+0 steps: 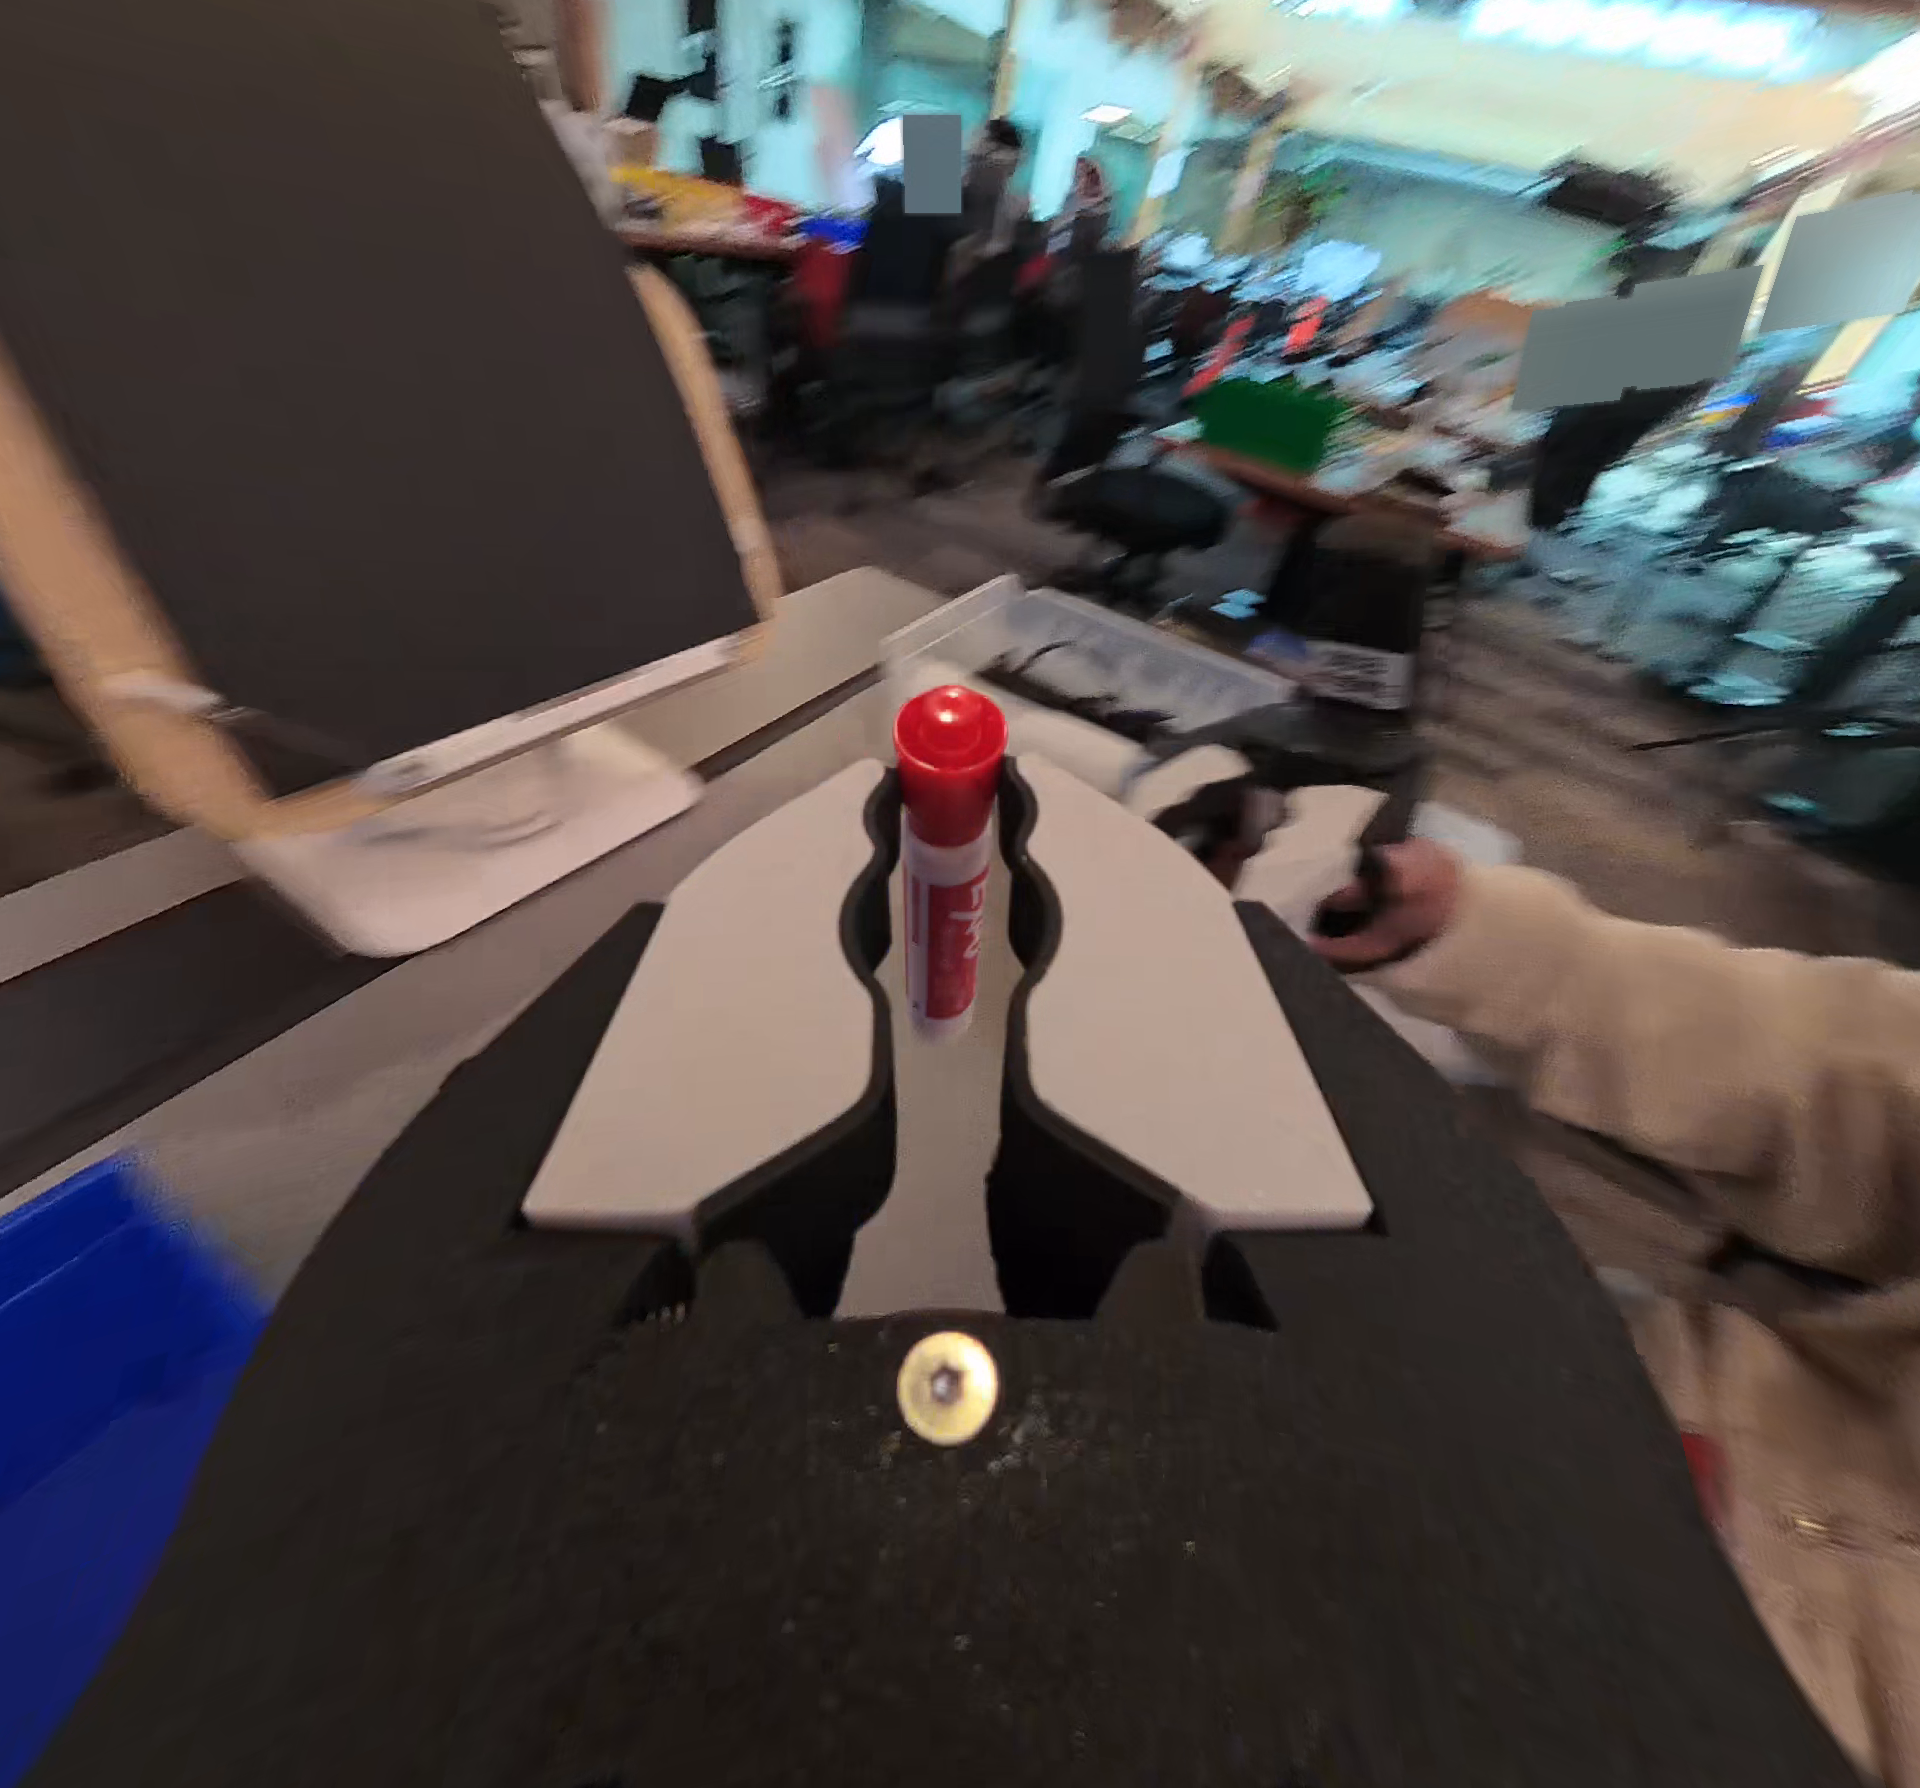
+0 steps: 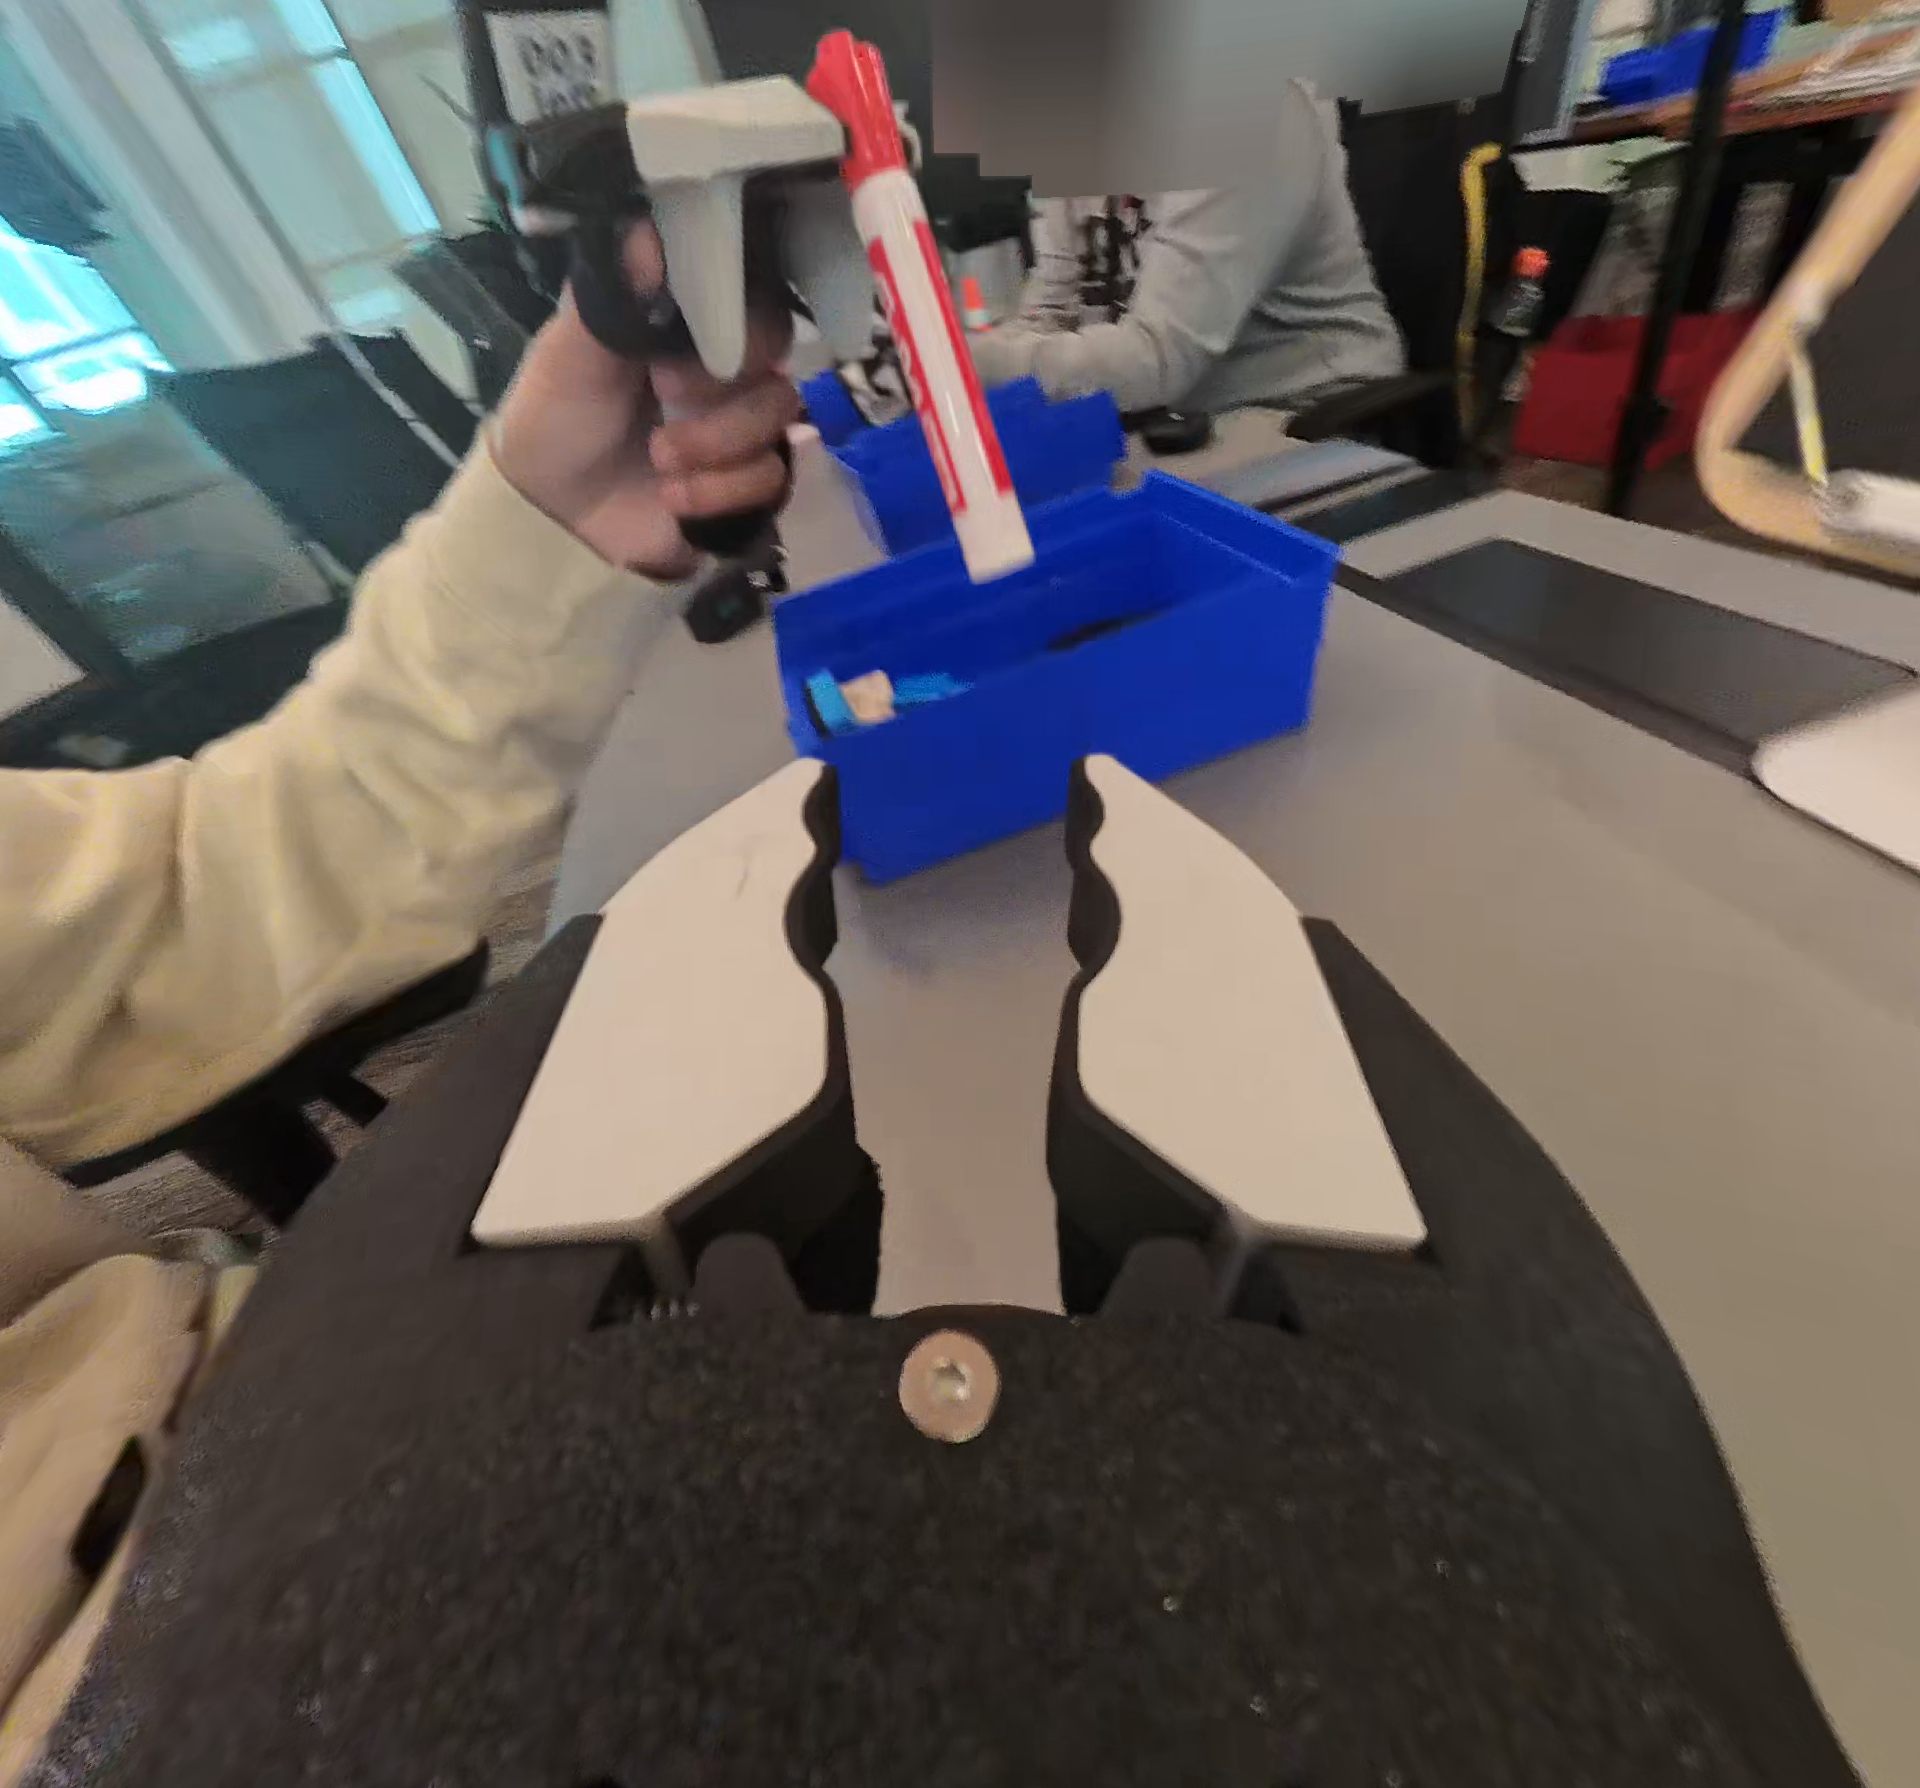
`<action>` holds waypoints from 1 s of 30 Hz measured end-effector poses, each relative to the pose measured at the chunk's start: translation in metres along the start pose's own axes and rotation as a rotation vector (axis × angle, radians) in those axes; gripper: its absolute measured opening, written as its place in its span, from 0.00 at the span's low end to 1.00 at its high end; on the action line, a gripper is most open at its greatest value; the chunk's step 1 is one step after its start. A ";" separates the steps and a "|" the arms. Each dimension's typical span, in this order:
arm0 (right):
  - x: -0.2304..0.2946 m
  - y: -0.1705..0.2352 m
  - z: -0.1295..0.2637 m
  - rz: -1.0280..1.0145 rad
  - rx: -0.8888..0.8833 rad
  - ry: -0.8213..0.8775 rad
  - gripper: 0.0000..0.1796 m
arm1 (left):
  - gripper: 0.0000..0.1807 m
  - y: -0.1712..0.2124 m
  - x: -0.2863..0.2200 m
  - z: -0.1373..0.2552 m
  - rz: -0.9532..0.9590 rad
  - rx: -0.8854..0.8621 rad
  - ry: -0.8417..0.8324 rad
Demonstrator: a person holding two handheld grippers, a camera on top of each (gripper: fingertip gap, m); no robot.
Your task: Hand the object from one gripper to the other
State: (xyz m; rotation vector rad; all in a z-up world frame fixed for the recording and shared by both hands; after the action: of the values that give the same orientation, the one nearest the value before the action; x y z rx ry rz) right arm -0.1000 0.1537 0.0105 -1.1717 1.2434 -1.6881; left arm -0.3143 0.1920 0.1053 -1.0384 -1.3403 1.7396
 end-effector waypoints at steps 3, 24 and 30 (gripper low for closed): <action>0.011 -0.021 -0.018 0.014 0.003 -0.112 0.25 | 0.09 -0.003 -0.033 -0.021 0.034 -0.045 0.169; 0.027 0.002 0.036 0.207 0.460 -0.138 0.11 | 0.34 0.061 -0.073 -0.030 -0.197 0.494 0.293; 0.043 0.013 0.035 0.263 0.667 -0.121 0.11 | 0.31 0.086 -0.092 -0.048 -0.327 0.598 0.335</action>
State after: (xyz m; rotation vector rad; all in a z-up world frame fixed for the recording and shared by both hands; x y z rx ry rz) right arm -0.0805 0.1001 0.0132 -0.6582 0.6362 -1.6159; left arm -0.2357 0.1115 0.0309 -0.6810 -0.6659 1.4942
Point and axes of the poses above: each gripper's, where its closed fingertips meet, z back along the fingers, y out of its underside, x = y × z across the jaws, the point moved 6 cm from there along z, back along the fingers, and after that the axes turned 3 degrees about x, right-handed, at the moved point
